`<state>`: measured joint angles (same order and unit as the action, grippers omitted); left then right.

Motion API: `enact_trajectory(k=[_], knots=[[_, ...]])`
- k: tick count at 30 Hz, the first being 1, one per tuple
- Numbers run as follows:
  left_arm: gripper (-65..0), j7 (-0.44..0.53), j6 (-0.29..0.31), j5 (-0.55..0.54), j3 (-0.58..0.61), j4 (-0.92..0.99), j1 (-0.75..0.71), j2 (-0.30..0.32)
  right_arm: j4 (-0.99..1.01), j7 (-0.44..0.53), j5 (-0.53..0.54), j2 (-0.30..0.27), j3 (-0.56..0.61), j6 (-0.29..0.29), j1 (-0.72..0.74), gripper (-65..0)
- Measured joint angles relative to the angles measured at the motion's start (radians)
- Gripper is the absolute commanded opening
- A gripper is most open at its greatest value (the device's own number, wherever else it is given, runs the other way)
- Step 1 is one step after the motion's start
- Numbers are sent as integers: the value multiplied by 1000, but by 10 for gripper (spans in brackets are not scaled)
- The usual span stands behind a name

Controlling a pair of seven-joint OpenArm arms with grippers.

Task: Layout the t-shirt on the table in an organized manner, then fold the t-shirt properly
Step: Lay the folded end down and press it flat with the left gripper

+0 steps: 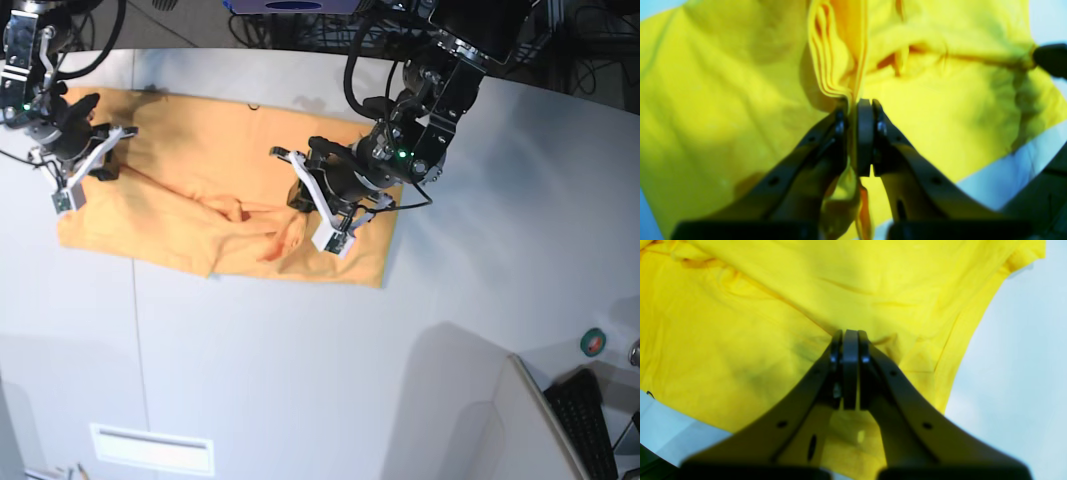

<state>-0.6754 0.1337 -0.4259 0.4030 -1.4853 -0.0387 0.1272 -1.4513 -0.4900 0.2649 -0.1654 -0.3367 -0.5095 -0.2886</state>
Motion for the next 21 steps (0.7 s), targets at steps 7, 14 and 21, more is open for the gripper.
enact_trajectory(k=[7, 14, 21], knots=[[-650, -8, 0, 0, 0, 0, 19, 0, 0, 0, 0, 0, 1, 0, 0, -650], [-650, -9, 0, 0, 0, 0, 19, -2, 0, 0, 0, 0, 1, 0, 0, -650], [-650, -9, 0, 0, 0, 0, 19, -2, 0, 0, 0, 0, 1, 0, 0, -650]])
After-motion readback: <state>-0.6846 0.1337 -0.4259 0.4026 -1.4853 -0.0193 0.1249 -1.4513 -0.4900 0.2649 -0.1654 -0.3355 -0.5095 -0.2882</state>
